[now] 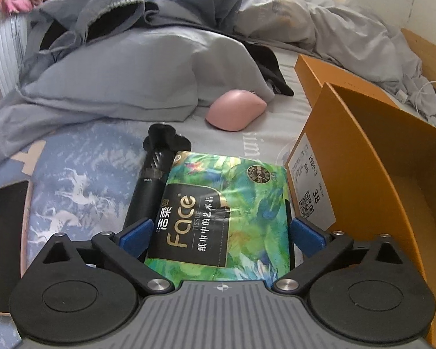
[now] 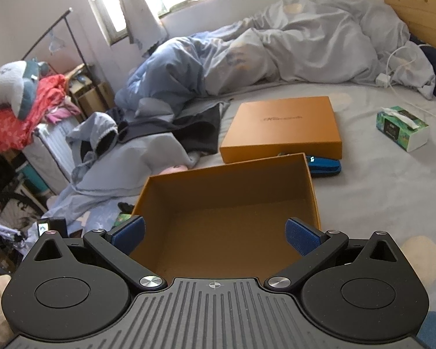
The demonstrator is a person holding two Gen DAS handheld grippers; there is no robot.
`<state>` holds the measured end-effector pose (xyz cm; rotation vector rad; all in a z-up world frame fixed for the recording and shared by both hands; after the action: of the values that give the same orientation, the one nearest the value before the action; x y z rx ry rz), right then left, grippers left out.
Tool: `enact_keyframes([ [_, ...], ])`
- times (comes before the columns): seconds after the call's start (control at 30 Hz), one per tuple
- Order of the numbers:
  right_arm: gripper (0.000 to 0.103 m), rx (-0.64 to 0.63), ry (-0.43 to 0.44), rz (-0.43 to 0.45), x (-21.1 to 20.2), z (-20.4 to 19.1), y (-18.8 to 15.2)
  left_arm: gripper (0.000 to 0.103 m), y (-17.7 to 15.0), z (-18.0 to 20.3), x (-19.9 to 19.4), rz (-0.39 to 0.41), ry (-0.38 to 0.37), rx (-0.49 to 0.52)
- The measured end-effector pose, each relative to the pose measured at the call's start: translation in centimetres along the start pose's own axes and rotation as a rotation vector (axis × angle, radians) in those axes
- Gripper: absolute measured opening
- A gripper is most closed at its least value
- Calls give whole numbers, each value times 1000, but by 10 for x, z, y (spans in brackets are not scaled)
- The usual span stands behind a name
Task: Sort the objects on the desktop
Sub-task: 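Close the left gripper on the green Face tissue pack and lift it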
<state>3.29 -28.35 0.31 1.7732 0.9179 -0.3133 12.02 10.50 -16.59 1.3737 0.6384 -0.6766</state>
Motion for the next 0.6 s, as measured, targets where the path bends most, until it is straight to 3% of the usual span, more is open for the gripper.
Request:
enact_keyframes([
  [0.4, 103, -9, 11, -3, 1, -2, 1, 103, -7, 8, -6, 1, 23, 92],
  [0.6, 103, -14, 23, -2, 1, -3, 2, 103, -17, 10, -2, -61, 34, 154],
])
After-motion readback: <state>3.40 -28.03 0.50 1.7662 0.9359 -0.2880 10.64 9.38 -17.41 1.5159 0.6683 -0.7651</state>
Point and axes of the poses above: each gripper's, at about its wrist camera, not at the fingertips, and x roughly the way its jaws point, z to its right, y to its top, the point moved 3 cm from there along x, roughly the way its jaws point, and after that the axes turned 2 degrees about x, right-handed, at the moved point
